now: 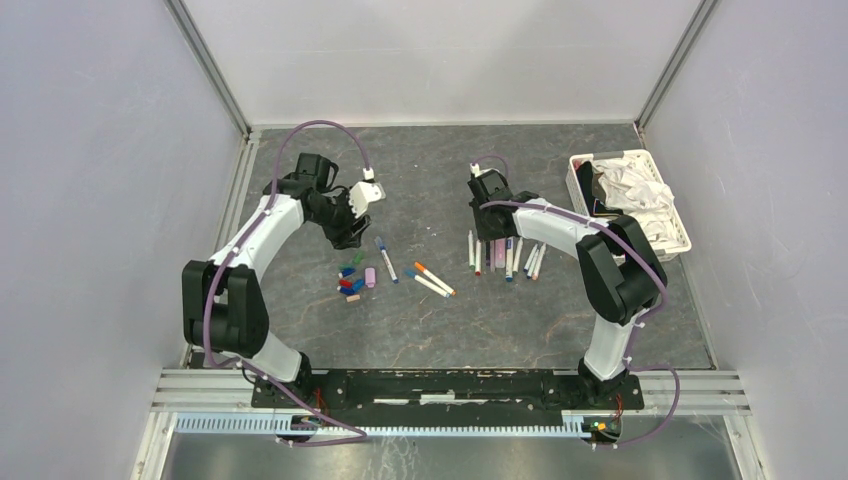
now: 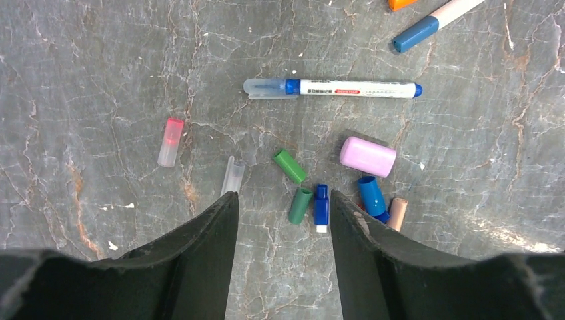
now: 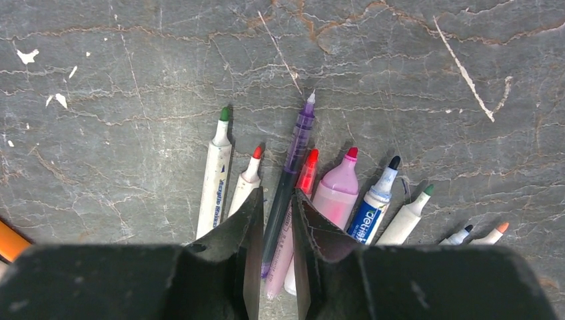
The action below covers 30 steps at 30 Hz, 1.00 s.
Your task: Open the pen caps
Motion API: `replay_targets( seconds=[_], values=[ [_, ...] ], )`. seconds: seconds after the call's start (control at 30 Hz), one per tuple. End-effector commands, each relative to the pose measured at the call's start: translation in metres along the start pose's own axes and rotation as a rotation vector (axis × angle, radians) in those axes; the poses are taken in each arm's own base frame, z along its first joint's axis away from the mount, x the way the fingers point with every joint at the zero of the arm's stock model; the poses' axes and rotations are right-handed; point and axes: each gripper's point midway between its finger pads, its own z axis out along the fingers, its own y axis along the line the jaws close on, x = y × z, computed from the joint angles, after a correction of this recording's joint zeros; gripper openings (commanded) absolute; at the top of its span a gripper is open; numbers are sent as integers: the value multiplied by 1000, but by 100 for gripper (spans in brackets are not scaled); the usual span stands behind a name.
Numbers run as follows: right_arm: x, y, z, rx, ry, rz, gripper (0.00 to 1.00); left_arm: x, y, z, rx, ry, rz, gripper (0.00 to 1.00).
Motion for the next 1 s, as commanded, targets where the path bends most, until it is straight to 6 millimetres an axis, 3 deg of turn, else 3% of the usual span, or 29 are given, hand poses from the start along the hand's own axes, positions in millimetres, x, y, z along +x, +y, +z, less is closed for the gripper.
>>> replay_targets(
  seconds=[0.0,0.23,0.27,0.3,0.47,0.5,0.53,0.73,0.97],
  values=[
    [-15,4,-14,-15,-67,17,25,-11,1,-13,-12,-18,-65,60],
    [-31,26,-48,-57,-171,-86,26,-12,18,-25,-100,-10,-139,63],
    [-29,31,-52,-66,-180,-111,28,-12,21,-28,-106,-12,-150,77],
    [-27,37,-57,-82,-192,-135,30,-11,22,-31,-108,-12,-162,82],
    [-3,71,-67,-171,-192,-251,35,-10,33,-47,-135,-21,-203,84],
    [5,78,-67,-197,-182,-271,35,-9,33,-49,-132,-22,-208,98],
    [11,87,-67,-222,-180,-291,35,-8,33,-52,-134,-23,-210,100],
    [49,133,-63,-336,-132,-429,35,-9,31,-61,-125,-38,-224,100],
    [58,156,-55,-377,-103,-484,34,-3,19,-60,-77,-15,-219,100]
  ],
)
